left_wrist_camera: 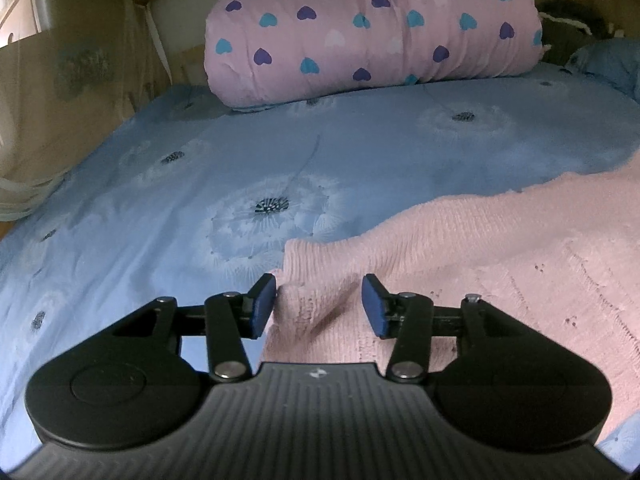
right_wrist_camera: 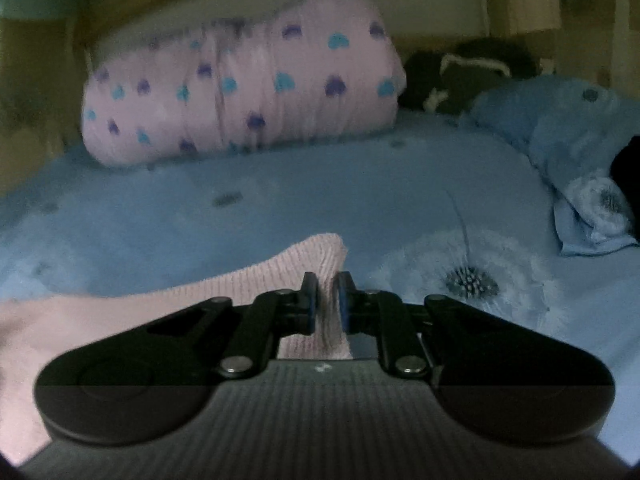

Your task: Fold small clothes

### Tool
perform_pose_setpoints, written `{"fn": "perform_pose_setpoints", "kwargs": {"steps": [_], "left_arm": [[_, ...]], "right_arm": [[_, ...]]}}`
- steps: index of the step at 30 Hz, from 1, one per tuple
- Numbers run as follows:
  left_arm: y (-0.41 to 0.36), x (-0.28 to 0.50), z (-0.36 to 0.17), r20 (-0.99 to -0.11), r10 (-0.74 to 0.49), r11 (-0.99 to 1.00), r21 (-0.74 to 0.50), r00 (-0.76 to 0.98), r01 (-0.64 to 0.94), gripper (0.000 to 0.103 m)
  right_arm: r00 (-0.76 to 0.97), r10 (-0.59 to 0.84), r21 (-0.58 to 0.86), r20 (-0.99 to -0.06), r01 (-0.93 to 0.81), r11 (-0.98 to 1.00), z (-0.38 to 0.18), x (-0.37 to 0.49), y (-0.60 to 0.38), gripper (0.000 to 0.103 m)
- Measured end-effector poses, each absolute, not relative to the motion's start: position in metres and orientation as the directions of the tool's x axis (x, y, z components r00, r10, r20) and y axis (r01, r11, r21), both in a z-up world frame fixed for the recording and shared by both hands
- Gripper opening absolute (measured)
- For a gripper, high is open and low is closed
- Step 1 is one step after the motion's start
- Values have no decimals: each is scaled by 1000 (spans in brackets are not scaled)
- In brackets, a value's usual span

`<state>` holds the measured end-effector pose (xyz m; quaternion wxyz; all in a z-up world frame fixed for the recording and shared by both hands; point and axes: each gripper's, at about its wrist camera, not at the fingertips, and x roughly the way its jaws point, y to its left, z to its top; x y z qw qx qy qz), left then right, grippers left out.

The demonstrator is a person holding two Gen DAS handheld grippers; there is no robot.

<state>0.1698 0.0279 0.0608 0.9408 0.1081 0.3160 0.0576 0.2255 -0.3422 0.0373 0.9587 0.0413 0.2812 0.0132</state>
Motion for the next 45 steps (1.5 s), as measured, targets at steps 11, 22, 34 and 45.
{"fn": "perform_pose_setpoints", "kwargs": {"steps": [11, 22, 34, 45], "left_arm": [[58, 164, 86, -546, 173, 981, 173, 819, -92, 59], [95, 171, 82, -583, 117, 989, -6, 804, -149, 62], [84, 213, 53, -630, 50, 996, -22, 775, -83, 62], [89, 225, 55, -588, 33, 998, -22, 808, -56, 10]], "right_arm": [[822, -23, 156, -569, 135, 978, 42, 191, -359, 41], [810, 122, 369, -573, 122, 921, 56, 100, -345, 41], [801, 144, 301, -581, 47, 952, 32, 95, -319, 42], [798, 143, 307, -585, 54, 950, 29, 95, -321, 41]]}}
